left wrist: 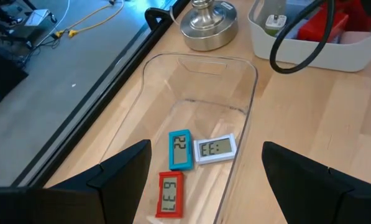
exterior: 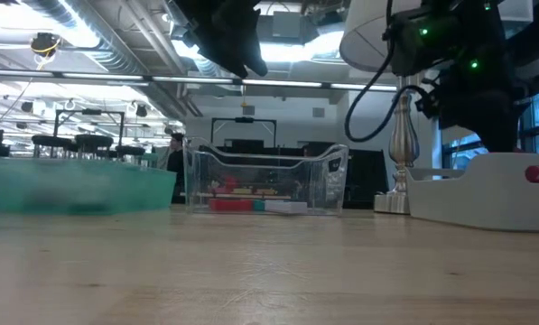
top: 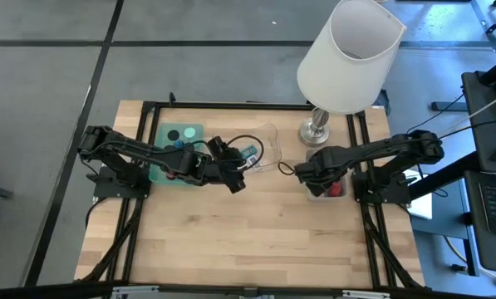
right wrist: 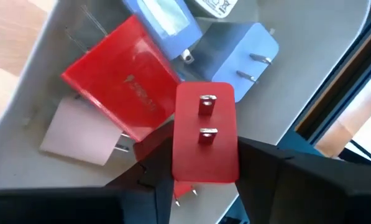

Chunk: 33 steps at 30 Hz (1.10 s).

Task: Pick & Place Office items
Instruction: Put the red charger adapter into the gray bin, then return to Home Position

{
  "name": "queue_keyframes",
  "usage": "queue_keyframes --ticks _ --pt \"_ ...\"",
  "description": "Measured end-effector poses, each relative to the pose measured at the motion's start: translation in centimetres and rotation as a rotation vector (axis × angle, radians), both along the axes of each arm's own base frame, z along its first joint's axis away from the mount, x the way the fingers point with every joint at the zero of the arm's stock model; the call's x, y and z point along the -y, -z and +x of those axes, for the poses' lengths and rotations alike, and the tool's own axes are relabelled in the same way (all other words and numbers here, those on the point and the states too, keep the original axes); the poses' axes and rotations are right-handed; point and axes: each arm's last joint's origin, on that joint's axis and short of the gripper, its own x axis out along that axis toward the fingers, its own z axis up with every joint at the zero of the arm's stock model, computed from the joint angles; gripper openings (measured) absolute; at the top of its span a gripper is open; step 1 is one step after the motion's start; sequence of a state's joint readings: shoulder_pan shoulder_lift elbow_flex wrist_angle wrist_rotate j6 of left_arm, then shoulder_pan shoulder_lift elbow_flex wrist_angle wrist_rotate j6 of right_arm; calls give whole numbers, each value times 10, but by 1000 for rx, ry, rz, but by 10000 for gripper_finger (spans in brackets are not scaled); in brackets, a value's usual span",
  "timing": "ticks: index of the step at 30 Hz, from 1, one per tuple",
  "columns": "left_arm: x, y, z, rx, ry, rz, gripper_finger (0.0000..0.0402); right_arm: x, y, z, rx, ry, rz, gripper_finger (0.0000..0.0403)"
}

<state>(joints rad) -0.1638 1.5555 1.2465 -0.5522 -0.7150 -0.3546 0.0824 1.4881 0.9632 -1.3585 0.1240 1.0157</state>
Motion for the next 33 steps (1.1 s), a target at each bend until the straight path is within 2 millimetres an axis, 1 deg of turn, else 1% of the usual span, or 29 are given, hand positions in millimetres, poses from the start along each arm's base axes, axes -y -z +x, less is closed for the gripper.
queue_keyframes --ticks 5,17,22,26,29,31,33 --pt "0 0 0 -2 0 1 304 0 0 0 2 -6 2 153" --pt "-1 0 0 -8 -8 26 304 0 0 0 -3 -43 6 234" --pt "0 -2 -2 -51 62 45 302 1 -3 -1 -21 -74 4 252" --pt "3 -12 -11 -57 152 15 297 -1 -13 4 -20 -204 43 249" --pt "6 -24 -23 -52 161 24 296 -3 -24 11 4 -366 78 240" --pt "7 -33 -35 -63 156 68 296 -4 -32 16 18 -462 41 235" --pt "6 -40 -50 -109 144 142 296 -4 -42 20 33 -512 -49 230"
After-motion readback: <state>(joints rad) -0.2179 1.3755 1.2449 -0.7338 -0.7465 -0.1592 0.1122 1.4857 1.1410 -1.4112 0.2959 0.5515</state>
